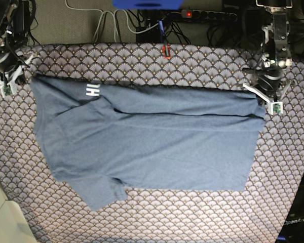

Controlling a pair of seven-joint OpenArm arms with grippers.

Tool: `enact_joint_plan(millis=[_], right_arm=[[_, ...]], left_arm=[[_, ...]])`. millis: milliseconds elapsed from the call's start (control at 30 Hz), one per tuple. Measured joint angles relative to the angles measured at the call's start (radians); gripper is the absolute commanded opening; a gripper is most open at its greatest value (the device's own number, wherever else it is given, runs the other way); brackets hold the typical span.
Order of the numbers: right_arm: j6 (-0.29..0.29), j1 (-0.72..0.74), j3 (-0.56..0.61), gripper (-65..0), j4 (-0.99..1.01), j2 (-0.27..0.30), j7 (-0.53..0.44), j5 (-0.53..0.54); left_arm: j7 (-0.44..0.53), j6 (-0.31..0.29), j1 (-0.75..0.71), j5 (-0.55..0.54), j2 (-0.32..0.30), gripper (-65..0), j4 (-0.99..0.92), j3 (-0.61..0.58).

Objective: Fold the T-shirt properly
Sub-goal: 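Grasp the folded edge corners again with both grippers, then drag the held folded edge back toward the robot with both grippers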

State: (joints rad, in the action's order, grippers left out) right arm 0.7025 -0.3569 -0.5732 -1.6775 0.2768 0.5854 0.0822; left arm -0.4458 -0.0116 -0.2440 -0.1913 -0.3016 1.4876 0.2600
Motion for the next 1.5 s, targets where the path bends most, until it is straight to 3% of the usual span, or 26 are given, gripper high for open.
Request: enact_joint_plan(millis=[200, 400, 567, 1200, 1500], right_arm=[[0.000, -0.031, 0.004, -63.2, -0.061, -0.022, 0.026, -0.004], [0.000, -0.014, 0.005, -43.1, -0.066, -0.022, 0.105, 0.012], [0.000, -0.012, 0.007, -34.4, -0.066, -0.022, 0.118, 0.127], [0.000, -0.006, 0.070, -34.0, -0.063, -0.019, 0.121, 0.162], [-0.003, 0.044, 0.069, -34.0, 0.069, -0.016, 0.111, 0.158]], left_arm=[[0.000, 0.000, 0.004, 0.000, 0.000, -64.7, 0.000, 0.000], [0.000, 0.000, 0.007, 0.000, 0.000, -64.7, 0.000, 0.000], [0.000, 0.000, 0.009, 0.000, 0.000, -64.7, 0.000, -0.002], [0.000, 0.000, 0.026, 0.000, 0.000, -64.7, 0.000, -0.002], [0.000, 0.000, 0.026, 0.000, 0.002, -64.7, 0.000, -0.002]])
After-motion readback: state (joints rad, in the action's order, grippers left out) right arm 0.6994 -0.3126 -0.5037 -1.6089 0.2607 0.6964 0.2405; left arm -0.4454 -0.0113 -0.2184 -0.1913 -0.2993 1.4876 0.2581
